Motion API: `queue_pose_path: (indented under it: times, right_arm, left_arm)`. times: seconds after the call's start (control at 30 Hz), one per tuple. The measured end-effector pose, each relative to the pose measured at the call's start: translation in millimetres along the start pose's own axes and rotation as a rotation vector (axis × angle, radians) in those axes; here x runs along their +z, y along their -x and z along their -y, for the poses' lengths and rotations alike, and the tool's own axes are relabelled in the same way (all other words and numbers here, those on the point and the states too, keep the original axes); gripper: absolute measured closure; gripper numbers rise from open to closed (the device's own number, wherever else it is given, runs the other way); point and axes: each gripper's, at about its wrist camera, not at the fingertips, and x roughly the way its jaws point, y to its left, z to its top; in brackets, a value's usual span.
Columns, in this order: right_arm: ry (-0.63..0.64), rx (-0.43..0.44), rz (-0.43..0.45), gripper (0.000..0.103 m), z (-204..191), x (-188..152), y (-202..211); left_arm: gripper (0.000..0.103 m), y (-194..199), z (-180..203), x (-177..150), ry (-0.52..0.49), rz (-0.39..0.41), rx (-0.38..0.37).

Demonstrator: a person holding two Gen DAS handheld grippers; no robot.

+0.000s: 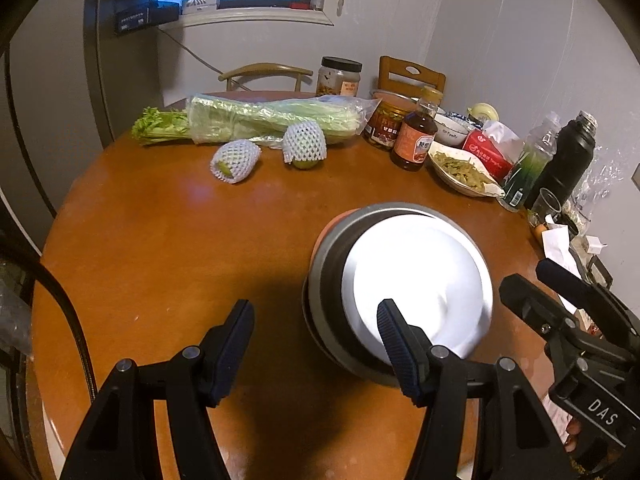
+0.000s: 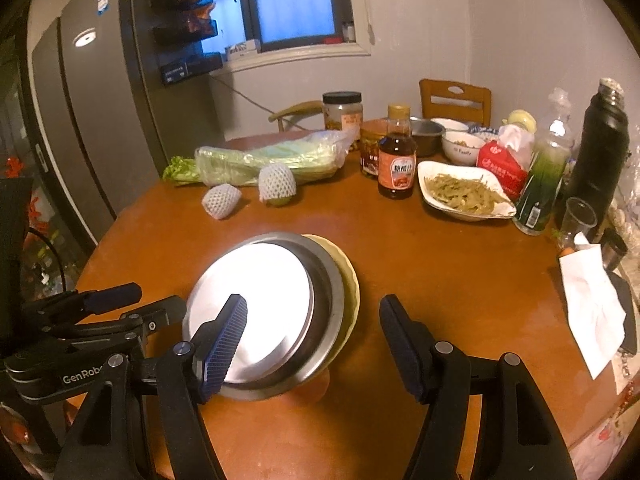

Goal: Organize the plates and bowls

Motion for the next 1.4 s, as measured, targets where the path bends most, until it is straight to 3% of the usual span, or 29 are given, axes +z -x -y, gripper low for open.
queue_pose_path:
  times: [0.4, 0.83, 1.4]
  right_arm:
    - [0.013, -0.021, 0.019, 0.033, -0.7, -43.3, 35.9]
    - [0.004, -0.017, 0.007, 0.033, 0.8, -88.1, 46.6]
    - [-0.016, -0.017, 0.012, 0.033, 4.1, -120.8, 49.7]
  left_arm:
    - [0.039, 26.8, 9.6, -47.3, -0.011, 0.011, 0.025]
    - [0.039, 34.7, 18.2, -93.3, -0.029, -0.006, 0.071]
    - [0.039, 32.5, 17.5, -122.6, -0.014, -0.014, 0.082]
